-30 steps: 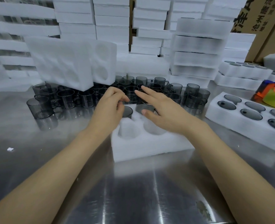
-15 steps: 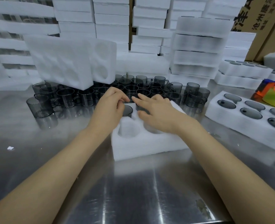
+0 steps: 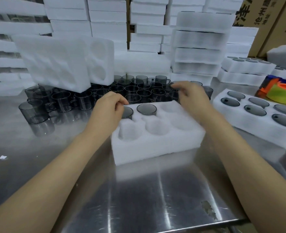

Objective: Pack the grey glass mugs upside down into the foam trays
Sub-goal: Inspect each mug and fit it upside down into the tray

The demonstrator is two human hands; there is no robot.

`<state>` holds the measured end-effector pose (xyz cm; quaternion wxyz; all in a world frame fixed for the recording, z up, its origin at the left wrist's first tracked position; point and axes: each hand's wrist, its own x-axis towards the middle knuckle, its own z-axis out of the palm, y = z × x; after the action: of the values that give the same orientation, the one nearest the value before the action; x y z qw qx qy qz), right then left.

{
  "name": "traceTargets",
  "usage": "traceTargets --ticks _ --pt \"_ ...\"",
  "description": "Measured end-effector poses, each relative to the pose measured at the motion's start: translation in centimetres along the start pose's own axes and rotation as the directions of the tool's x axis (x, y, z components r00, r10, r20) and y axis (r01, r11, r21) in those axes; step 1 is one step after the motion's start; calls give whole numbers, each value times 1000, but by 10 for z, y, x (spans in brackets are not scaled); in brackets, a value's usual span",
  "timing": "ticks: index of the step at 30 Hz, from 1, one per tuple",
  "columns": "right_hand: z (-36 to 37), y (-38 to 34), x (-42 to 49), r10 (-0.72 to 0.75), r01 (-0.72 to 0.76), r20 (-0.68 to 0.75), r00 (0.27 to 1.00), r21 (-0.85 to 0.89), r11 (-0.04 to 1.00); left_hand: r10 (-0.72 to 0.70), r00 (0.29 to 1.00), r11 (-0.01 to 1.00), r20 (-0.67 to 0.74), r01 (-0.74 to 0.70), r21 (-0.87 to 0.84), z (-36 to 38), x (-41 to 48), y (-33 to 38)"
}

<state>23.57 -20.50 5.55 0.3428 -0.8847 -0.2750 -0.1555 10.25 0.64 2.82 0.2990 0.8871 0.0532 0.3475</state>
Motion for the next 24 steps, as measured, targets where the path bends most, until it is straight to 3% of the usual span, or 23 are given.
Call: traceTargets --ticks 2,8,13,18,21,24 --pt "-4 30 5 48 -51 -31 998 -102 994 -2 1000 1000 14 2 17 0 0 1" --pt "11 59 5 87 -70 164 983 -106 992 -11 1000 1000 24 11 22 -2 0 3" --pt "11 57 5 117 -117 37 993 0 993 -6 999 1000 40 5 14 -4 -1 4" --pt "-8 46 8 121 -93 -75 990 300 949 -12 999 1000 41 12 7 -4 0 4" --pt "-14 31 6 80 -73 10 997 546 835 -15 999 1000 43 15 0 -3 0 4" --pt "-15 22 4 -37 -18 78 996 615 788 -24 999 1000 44 24 1 -3 0 3"
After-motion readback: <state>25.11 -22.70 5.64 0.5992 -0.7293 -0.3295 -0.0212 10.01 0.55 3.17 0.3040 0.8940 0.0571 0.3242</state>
